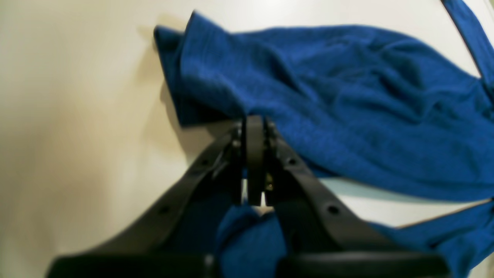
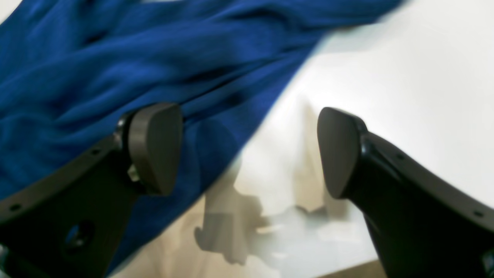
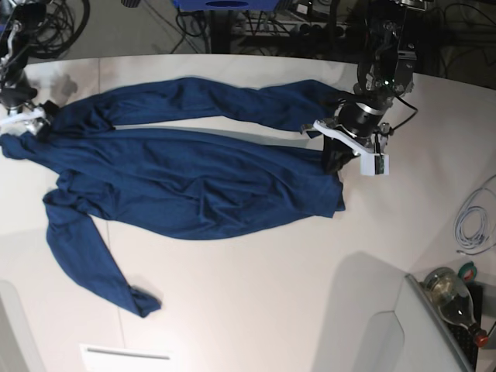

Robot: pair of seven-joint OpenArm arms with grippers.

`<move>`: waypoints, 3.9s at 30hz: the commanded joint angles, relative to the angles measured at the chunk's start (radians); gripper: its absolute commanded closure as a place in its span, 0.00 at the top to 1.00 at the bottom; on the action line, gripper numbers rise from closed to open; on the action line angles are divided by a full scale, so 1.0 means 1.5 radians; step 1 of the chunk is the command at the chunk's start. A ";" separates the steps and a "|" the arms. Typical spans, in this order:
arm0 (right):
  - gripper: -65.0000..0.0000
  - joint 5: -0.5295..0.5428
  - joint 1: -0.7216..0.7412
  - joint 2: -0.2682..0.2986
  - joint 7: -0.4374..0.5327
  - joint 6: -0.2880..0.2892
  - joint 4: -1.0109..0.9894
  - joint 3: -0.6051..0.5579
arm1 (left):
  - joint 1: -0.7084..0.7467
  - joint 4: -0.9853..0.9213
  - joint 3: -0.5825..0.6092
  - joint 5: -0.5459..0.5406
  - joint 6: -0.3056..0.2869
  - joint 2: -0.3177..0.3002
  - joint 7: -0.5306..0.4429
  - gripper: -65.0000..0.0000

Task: Layout the t-shirt on the table in an organized manner, then fold the t-shirt properly
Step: 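Drag the shirt body with the right gripper to flatten it, then hold the shirt corners with both grippers and smooth it flat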

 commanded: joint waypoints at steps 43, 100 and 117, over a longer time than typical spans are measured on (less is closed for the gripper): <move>0.00 -0.459 -0.020 -0.021 -0.180 0.103 0.405 -0.649 | -0.079 -0.186 0.000 0.200 -0.005 0.002 -0.021 0.00; 0.02 -0.463 0.178 0.060 -0.276 0.250 0.113 -0.130 | 0.203 0.126 -0.133 0.294 -0.010 -0.058 -0.019 0.00; 0.73 -0.489 0.161 -0.018 -0.214 0.194 0.178 0.078 | 0.229 0.126 -0.134 0.294 -0.010 -0.055 -0.019 0.00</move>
